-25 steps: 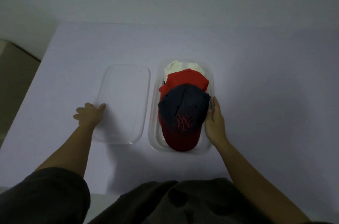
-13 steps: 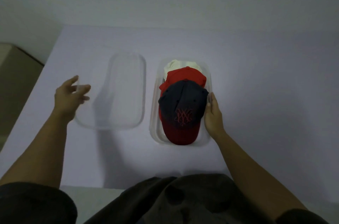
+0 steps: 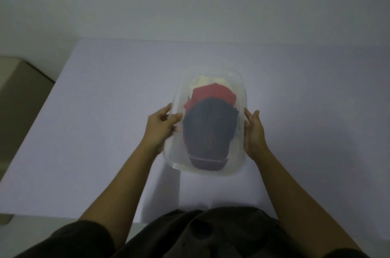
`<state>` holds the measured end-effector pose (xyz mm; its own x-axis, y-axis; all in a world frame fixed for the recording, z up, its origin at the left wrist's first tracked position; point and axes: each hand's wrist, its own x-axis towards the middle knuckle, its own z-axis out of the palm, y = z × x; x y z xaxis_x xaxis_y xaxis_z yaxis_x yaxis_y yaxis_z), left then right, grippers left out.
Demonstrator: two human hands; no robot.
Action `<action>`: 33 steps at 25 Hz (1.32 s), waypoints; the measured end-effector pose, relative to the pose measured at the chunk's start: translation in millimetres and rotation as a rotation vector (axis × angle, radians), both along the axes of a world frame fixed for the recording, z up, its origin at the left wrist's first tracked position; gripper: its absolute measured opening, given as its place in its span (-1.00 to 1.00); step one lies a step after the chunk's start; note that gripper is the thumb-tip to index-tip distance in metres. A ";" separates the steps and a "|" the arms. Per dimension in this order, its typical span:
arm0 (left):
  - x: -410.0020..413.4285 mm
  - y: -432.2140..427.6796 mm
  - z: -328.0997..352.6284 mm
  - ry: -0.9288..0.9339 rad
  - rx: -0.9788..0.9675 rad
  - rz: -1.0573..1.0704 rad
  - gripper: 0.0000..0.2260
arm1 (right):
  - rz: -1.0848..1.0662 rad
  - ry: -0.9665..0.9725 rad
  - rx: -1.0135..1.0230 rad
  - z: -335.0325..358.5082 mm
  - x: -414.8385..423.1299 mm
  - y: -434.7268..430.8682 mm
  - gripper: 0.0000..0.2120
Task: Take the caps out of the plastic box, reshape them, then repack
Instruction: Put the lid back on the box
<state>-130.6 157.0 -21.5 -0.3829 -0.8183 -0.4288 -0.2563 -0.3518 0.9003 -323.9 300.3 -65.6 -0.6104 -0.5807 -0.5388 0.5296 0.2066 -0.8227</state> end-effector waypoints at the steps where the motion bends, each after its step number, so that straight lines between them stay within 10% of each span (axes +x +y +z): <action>1: -3.6 8.0 -2.6 -0.036 -0.028 -0.014 -0.52 | 0.007 0.015 0.008 5.0 2.1 -1.2 -0.48; 7: -20.7 30.0 -22.2 -0.330 -0.443 -0.089 -0.51 | 0.137 0.376 0.138 11.5 14.8 -11.8 -0.49; 33: -23.3 23.3 -42.7 -0.569 -0.526 -0.273 -0.53 | 0.134 0.446 0.312 2.8 8.7 -19.7 -0.55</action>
